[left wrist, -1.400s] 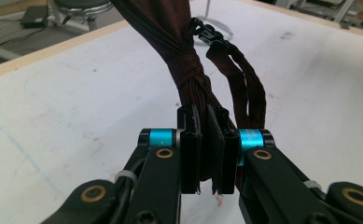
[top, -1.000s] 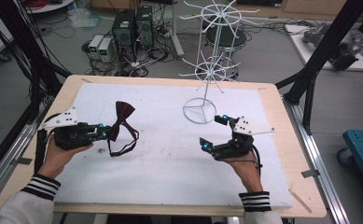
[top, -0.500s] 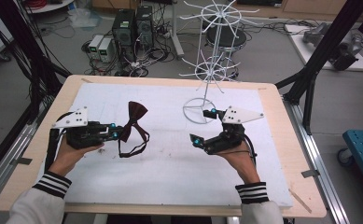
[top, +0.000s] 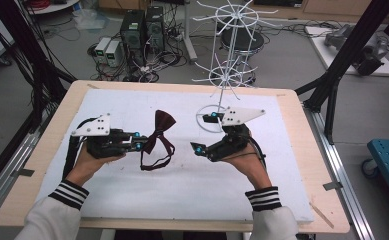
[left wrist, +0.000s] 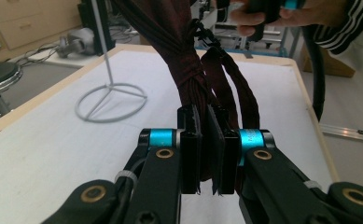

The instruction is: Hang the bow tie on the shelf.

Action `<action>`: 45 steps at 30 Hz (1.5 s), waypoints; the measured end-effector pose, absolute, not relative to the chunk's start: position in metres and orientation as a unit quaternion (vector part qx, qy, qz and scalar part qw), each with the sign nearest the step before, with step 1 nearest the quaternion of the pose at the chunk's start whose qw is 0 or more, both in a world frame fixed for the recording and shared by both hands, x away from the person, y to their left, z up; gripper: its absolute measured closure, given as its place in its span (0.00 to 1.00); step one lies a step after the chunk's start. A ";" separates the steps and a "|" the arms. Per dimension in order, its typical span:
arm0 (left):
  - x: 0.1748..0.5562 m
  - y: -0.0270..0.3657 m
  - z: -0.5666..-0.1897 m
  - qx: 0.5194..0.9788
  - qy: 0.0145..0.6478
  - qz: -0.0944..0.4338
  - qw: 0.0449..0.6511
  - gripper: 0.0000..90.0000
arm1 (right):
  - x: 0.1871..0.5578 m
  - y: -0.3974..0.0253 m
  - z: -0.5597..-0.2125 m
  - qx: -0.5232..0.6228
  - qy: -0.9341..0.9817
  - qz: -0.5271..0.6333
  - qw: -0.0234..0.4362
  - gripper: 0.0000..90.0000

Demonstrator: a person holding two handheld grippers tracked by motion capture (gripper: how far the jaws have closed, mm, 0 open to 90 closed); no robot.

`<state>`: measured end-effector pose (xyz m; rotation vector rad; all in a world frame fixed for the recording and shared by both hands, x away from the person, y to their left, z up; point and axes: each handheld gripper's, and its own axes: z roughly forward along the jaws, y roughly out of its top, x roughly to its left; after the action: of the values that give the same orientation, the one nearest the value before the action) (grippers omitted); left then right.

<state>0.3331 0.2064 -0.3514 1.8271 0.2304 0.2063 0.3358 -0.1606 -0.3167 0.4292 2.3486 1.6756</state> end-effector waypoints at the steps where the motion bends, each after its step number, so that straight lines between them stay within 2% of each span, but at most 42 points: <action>1: 0.333 0.204 -0.351 0.788 0.099 0.088 0.601 0.93 | 0.336 -0.161 -0.317 0.146 0.800 0.571 0.112 0.06; 8: 0.334 0.194 -0.353 0.792 0.082 0.079 0.600 0.93 | 0.342 -0.150 -0.309 0.133 0.808 0.567 0.092 0.08; 11: 0.333 0.191 -0.353 0.791 0.075 0.079 0.602 0.93 | 0.345 -0.143 -0.305 0.124 0.811 0.566 0.081 0.16; 15: 0.333 0.189 -0.354 0.794 0.073 0.078 0.598 0.93 | 0.346 -0.138 -0.304 0.123 0.813 0.564 0.078 0.18; 16: 0.333 0.189 -0.354 0.795 0.073 0.079 0.597 0.93 | 0.347 -0.136 -0.304 0.121 0.813 0.566 0.070 0.23; 20: 0.332 0.188 -0.353 0.793 0.070 0.078 0.600 0.93 | 0.350 -0.133 -0.305 0.119 0.815 0.564 0.065 0.26; 24: 0.332 0.187 -0.354 0.794 0.064 0.074 0.601 0.93 | 0.351 -0.130 -0.306 0.121 0.817 0.561 0.062 0.36; 29: 0.332 0.185 -0.355 0.796 0.061 0.072 0.598 0.93 | 0.351 -0.127 -0.304 0.119 0.815 0.564 0.061 0.39; 32: 0.332 0.184 -0.355 0.796 0.056 0.070 0.599 0.93 | 0.352 -0.126 -0.303 0.119 0.815 0.565 0.055 0.44; 37: 0.331 0.183 -0.356 0.799 0.048 0.066 0.596 0.93 | 0.352 -0.123 -0.303 0.113 0.819 0.560 0.055 0.59; 40: 0.331 0.183 -0.355 0.799 0.048 0.066 0.596 0.93 | 0.352 -0.123 -0.303 0.100 0.824 0.556 0.050 0.75; 42: 0.331 0.183 -0.355 0.799 0.050 0.068 0.595 0.92 | 0.350 -0.123 -0.301 0.090 0.826 0.555 0.047 0.92; 45: 0.331 0.184 -0.355 0.797 0.051 0.067 0.598 0.92 | 0.350 -0.123 -0.300 0.084 0.825 0.557 0.046 0.94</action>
<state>0.3313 0.1837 -0.3553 1.8503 0.1181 0.1556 0.3498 -0.1229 -0.3000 0.2558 2.5201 1.6998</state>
